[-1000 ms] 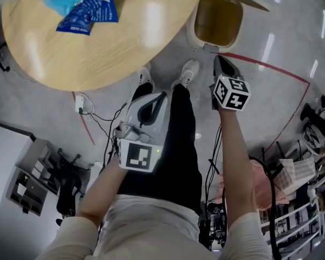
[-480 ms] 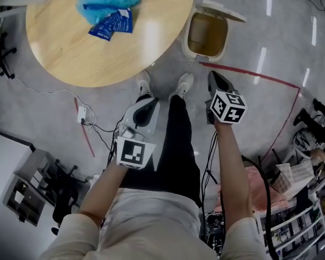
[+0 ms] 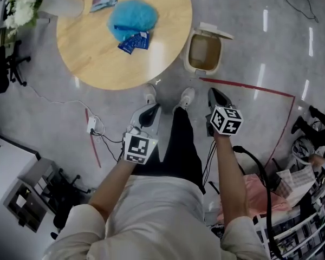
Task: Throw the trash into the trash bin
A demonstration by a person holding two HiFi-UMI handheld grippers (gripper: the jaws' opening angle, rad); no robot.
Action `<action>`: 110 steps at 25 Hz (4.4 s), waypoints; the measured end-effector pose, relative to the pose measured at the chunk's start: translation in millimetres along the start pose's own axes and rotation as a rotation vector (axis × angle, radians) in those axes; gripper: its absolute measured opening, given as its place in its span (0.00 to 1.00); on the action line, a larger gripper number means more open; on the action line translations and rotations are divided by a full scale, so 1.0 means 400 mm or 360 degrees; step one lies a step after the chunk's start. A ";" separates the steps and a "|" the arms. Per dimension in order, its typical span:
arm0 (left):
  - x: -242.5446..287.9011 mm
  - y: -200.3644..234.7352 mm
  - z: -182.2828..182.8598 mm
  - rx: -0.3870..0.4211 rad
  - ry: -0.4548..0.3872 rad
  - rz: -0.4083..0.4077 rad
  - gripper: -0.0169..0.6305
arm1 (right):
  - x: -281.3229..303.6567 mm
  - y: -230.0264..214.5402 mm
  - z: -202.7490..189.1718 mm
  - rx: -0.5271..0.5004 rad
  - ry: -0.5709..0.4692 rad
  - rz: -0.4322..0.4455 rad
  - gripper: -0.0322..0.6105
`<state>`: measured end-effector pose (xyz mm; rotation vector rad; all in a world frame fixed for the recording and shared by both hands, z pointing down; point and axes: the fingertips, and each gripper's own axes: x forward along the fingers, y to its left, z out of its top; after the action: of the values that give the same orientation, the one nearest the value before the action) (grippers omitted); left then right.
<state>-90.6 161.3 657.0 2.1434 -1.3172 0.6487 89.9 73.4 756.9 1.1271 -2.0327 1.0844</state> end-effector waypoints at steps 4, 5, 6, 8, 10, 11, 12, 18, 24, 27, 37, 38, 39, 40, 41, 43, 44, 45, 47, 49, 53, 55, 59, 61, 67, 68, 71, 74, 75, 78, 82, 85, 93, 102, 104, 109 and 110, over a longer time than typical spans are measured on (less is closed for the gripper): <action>-0.029 -0.003 0.030 -0.0001 0.0019 -0.0017 0.04 | -0.056 0.043 0.033 -0.0017 -0.0037 0.0011 0.05; -0.033 -0.004 0.044 0.0012 0.0019 -0.0028 0.04 | -0.068 0.054 0.043 -0.0030 -0.0049 0.0011 0.05; -0.038 -0.006 0.058 0.0029 0.0020 -0.0041 0.04 | -0.082 0.065 0.052 -0.0051 -0.0058 0.0008 0.05; -0.053 -0.016 0.085 0.0077 0.0024 -0.0068 0.04 | -0.119 0.089 0.065 -0.0101 -0.0074 0.0001 0.05; -0.073 -0.027 0.111 0.0123 0.0025 -0.0091 0.04 | -0.159 0.115 0.076 -0.0135 -0.0089 0.0004 0.05; -0.082 -0.030 0.123 0.0134 0.0026 -0.0099 0.04 | -0.176 0.126 0.080 -0.0148 -0.0093 0.0006 0.05; -0.089 -0.030 0.134 0.0136 0.0027 -0.0107 0.04 | -0.189 0.135 0.083 -0.0163 -0.0094 0.0006 0.05; -0.142 -0.031 0.196 0.0190 0.0019 -0.0130 0.04 | -0.267 0.171 0.092 -0.0197 -0.0130 -0.0002 0.05; -0.173 -0.017 0.225 0.0128 0.0015 -0.0131 0.04 | -0.330 0.193 0.121 -0.0213 -0.0186 0.0011 0.05; -0.191 -0.017 0.242 0.0111 0.0015 -0.0134 0.04 | -0.362 0.205 0.136 -0.0221 -0.0208 0.0010 0.05; -0.248 -0.010 0.313 0.0137 -0.0024 -0.0151 0.04 | -0.429 0.255 0.201 -0.0264 -0.0317 0.0026 0.05; -0.253 -0.012 0.319 0.0141 -0.0029 -0.0154 0.04 | -0.437 0.261 0.206 -0.0275 -0.0331 0.0035 0.05; -0.257 -0.014 0.322 0.0143 -0.0034 -0.0159 0.04 | -0.445 0.268 0.208 -0.0289 -0.0344 0.0044 0.05; -0.260 -0.016 0.325 0.0139 -0.0039 -0.0163 0.04 | -0.451 0.275 0.209 -0.0303 -0.0353 0.0053 0.05; -0.262 -0.016 0.327 0.0127 -0.0044 -0.0167 0.04 | -0.456 0.281 0.208 -0.0316 -0.0360 0.0060 0.05; -0.262 -0.015 0.333 0.0099 -0.0055 -0.0170 0.03 | -0.466 0.289 0.207 -0.0332 -0.0375 0.0064 0.05; -0.262 -0.014 0.338 0.0092 -0.0062 -0.0168 0.03 | -0.472 0.291 0.208 -0.0335 -0.0385 0.0062 0.05; -0.262 -0.012 0.344 0.0090 -0.0071 -0.0165 0.03 | -0.477 0.292 0.211 -0.0336 -0.0398 0.0059 0.05; -0.263 -0.005 0.363 0.0088 -0.0102 -0.0154 0.03 | -0.490 0.296 0.221 -0.0332 -0.0426 0.0056 0.05; -0.264 0.002 0.380 0.0090 -0.0136 -0.0141 0.03 | -0.503 0.298 0.228 -0.0327 -0.0452 0.0054 0.05; -0.264 0.010 0.401 0.0107 -0.0158 -0.0135 0.04 | -0.524 0.296 0.243 -0.0319 -0.0489 0.0045 0.05; -0.266 0.013 0.407 0.0109 -0.0168 -0.0130 0.04 | -0.529 0.295 0.246 -0.0319 -0.0494 0.0043 0.05; -0.271 0.016 0.421 0.0104 -0.0185 -0.0118 0.04 | -0.538 0.297 0.253 -0.0327 -0.0503 0.0047 0.05; -0.271 0.019 0.422 0.0105 -0.0185 -0.0113 0.04 | -0.538 0.299 0.256 -0.0324 -0.0508 0.0051 0.05; -0.275 0.021 0.421 0.0137 -0.0183 -0.0098 0.04 | -0.539 0.305 0.256 -0.0319 -0.0515 0.0060 0.05; -0.275 0.020 0.421 0.0144 -0.0180 -0.0098 0.04 | -0.540 0.306 0.257 -0.0317 -0.0517 0.0062 0.05; -0.281 0.007 0.431 0.0143 -0.0196 -0.0125 0.03 | -0.540 0.308 0.257 -0.0312 -0.0518 0.0068 0.05; -0.283 0.004 0.433 0.0140 -0.0215 -0.0120 0.04 | -0.541 0.310 0.253 -0.0312 -0.0516 0.0071 0.05; -0.284 0.005 0.433 0.0136 -0.0214 -0.0116 0.04 | -0.541 0.310 0.251 -0.0312 -0.0514 0.0072 0.05; -0.282 0.006 0.428 0.0121 -0.0208 -0.0107 0.04 | -0.540 0.308 0.245 -0.0309 -0.0508 0.0075 0.05; -0.282 0.001 0.419 0.0100 -0.0197 -0.0104 0.04 | -0.541 0.301 0.231 -0.0303 -0.0499 0.0069 0.05; -0.277 -0.005 0.408 0.0083 -0.0185 -0.0104 0.04 | -0.542 0.296 0.221 -0.0297 -0.0494 0.0070 0.05; -0.270 -0.032 0.409 0.0077 -0.0171 -0.0092 0.04 | -0.548 0.279 0.227 -0.0310 -0.0487 0.0096 0.05; -0.280 -0.048 0.379 0.0025 -0.0150 -0.0004 0.04 | -0.557 0.253 0.232 -0.0352 -0.0466 0.0148 0.05; -0.275 -0.055 0.372 0.0016 -0.0146 0.0014 0.04 | -0.560 0.240 0.228 -0.0354 -0.0458 0.0155 0.05; -0.243 -0.063 0.367 0.0010 -0.0126 0.0050 0.04 | -0.562 0.195 0.229 -0.0344 -0.0465 0.0171 0.05; -0.238 -0.062 0.367 0.0007 -0.0122 0.0063 0.04 | -0.564 0.186 0.228 -0.0342 -0.0465 0.0174 0.05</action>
<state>-89.2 135.2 482.4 2.1700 -1.4030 0.5913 125.7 111.3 507.9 1.1260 -2.3965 0.7614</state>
